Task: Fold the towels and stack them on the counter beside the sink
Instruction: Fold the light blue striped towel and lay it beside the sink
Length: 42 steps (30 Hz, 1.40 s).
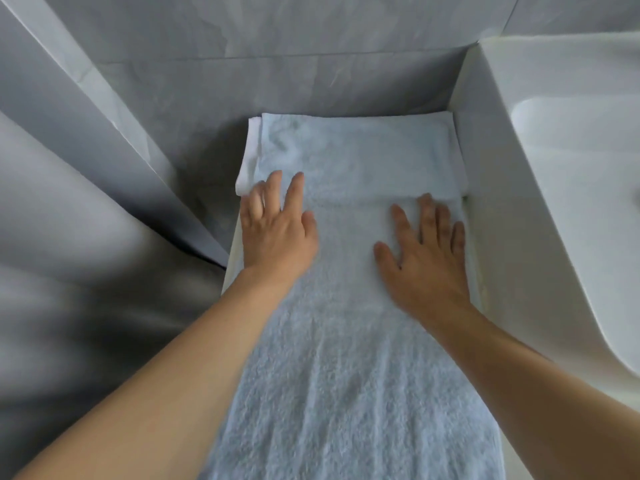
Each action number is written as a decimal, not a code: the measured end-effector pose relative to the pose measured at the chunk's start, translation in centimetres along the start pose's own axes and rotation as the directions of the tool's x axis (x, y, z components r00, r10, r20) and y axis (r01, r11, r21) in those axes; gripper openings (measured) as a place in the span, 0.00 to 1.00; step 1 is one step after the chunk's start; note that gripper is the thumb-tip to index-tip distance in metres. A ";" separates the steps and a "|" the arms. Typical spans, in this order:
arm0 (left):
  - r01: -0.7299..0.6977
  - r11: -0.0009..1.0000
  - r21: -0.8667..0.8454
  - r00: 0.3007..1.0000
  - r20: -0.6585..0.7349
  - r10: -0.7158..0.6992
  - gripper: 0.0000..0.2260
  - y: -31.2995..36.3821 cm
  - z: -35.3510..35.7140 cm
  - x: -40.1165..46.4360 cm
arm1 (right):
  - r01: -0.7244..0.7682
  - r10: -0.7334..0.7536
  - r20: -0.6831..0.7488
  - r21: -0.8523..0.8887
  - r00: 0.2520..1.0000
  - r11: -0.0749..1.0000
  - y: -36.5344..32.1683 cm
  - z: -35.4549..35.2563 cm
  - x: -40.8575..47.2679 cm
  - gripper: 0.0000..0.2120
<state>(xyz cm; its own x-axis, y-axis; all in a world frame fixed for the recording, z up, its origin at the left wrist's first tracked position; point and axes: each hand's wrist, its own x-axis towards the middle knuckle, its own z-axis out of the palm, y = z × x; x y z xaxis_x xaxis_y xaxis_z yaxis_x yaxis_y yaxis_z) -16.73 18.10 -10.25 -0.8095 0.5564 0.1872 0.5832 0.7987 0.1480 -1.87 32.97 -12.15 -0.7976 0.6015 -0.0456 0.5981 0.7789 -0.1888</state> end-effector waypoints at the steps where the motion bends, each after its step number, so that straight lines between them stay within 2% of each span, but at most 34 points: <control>1: 0.045 0.999 -0.029 0.997 -0.062 -0.047 0.24 0.1 -0.4 1.6 | -0.014 0.014 0.000 0.011 1.000 1.000 0.0 -0.1 0.0 0.33; 2: 0.118 0.991 -0.070 0.991 -0.062 -0.123 0.23 0.1 -0.9 3.4 | -0.028 0.028 0.008 0.016 1.000 0.999 0.0 -0.2 -0.1 0.34; 4: 0.320 0.936 -0.147 0.947 0.027 -0.319 0.21 0.2 -1.4 7.0 | -0.038 0.037 0.028 0.011 0.999 0.999 0.0 -0.3 -0.2 0.34; 6: 0.526 0.832 -0.175 0.850 0.129 -0.510 0.22 -0.1 -1.6 10.0 | -0.034 0.034 0.010 0.023 0.999 0.999 -0.2 -0.6 -0.3 0.34; 8: 0.653 0.740 -0.161 0.756 0.201 -0.623 0.23 -0.4 -1.7 11.5 | -0.039 0.041 -0.032 0.060 0.999 0.997 -0.4 -0.9 -0.3 0.33; 10: 0.671 0.729 -0.134 0.739 0.209 -0.641 0.21 -0.3 -1.5 12.1 | -0.051 0.061 -0.082 0.117 0.995 0.992 -0.4 -1.1 -0.6 0.33; 12: 0.640 0.755 -0.140 0.768 0.145 -0.624 0.18 0.0 -1.2 12.3 | -0.057 0.074 -0.112 0.147 0.991 0.987 -0.4 -1.1 -0.7 0.32; 15: 0.579 0.754 -0.311 0.799 0.031 -0.601 0.15 -0.3 -1.1 12.9 | -0.079 0.094 -0.102 0.148 0.990 0.986 -0.4 -0.9 -0.7 0.31; 17: 0.558 0.720 -0.412 0.797 0.024 -0.604 0.17 -0.9 -1.1 13.3 | -0.089 0.102 -0.078 0.152 0.992 0.984 -0.3 -0.9 -0.6 0.31; 18: 0.557 0.736 -0.386 0.805 0.030 -0.593 0.18 -1.0 -1.1 13.4 | -0.089 0.101 -0.068 0.158 0.993 0.983 -0.3 -0.9 -0.6 0.31; 20: 0.506 0.846 -0.168 0.857 -0.020 -0.516 0.23 -0.6 -1.1 13.2 | -0.082 0.093 -0.059 0.171 0.994 0.982 -0.2 -0.9 -0.6 0.30; 22: 0.357 0.934 0.016 0.929 -0.112 -0.353 0.28 1.2 -1.1 13.5 | -0.076 0.086 -0.054 0.177 0.995 0.981 -0.2 -1.0 -0.7 0.30; 23: 0.263 0.965 -0.002 0.956 -0.131 -0.261 0.27 2.7 -1.2 14.0 | -0.077 0.088 -0.053 0.180 0.995 0.981 -0.2 -1.0 -0.6 0.30; 25: 0.050 0.975 -0.215 0.998 -0.029 -0.057 0.17 6.8 -1.1 15.6 | -0.088 0.098 -0.048 0.182 0.994 0.979 -0.3 -1.0 -0.6 0.30; 27: -0.077 0.911 -0.406 0.973 0.168 0.157 0.10 11.1 -0.6 17.0 | -0.096 0.106 -0.046 0.184 0.993 0.978 -0.3 -1.0 -0.5 0.31; 28: -0.105 0.899 -0.425 0.943 0.246 0.226 0.09 12.9 -0.3 17.4 | -0.099 0.109 -0.045 0.186 0.993 0.978 -0.4 -1.1 -0.5 0.31; 30: -0.129 0.937 -0.326 0.899 0.360 0.249 0.16 15.3 0.7 17.9 | -0.104 0.113 -0.039 0.188 0.993 0.977 -0.5 -1.3 -0.5 0.31; 32: -0.138 0.968 -0.209 0.896 0.391 0.212 0.21 16.5 2.0 18.2 | -0.101 0.110 -0.032 0.195 0.993 0.975 -0.5 -1.3 -0.4 0.31; 36: -0.074 0.964 -0.257 0.905 0.389 0.174 0.15 17.6 3.1 18.3 | -0.098 0.106 -0.029 0.190 0.994 0.977 -0.3 -1.2 -0.5 0.31; 38: -0.082 0.951 -0.299 0.931 0.316 0.180 0.13 17.8 2.8 18.4 | -0.109 0.119 -0.052 0.172 0.991 0.979 -0.4 -1.2 -0.6 0.32; 40: -0.131 0.925 -0.357 0.966 0.164 0.200 0.10 17.5 2.6 18.3 | -0.117 0.130 -0.078 0.160 0.988 0.980 -0.5 -1.3 -0.5 0.33; 42: -0.187 0.921 -0.341 0.949 0.181 0.260 0.09 17.4 2.7 17.6 | -0.125 0.138 -0.078 0.149 0.987 0.981 -0.5 -1.2 -0.3 0.34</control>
<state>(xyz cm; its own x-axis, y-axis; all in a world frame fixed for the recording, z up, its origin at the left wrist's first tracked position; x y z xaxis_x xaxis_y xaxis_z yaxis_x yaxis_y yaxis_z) -21.01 42.43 -7.00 -0.6285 0.7768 0.0407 0.7119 0.5533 0.4325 -1.83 32.59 -10.90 -0.6992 0.7149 0.0053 0.6747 0.6623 -0.3259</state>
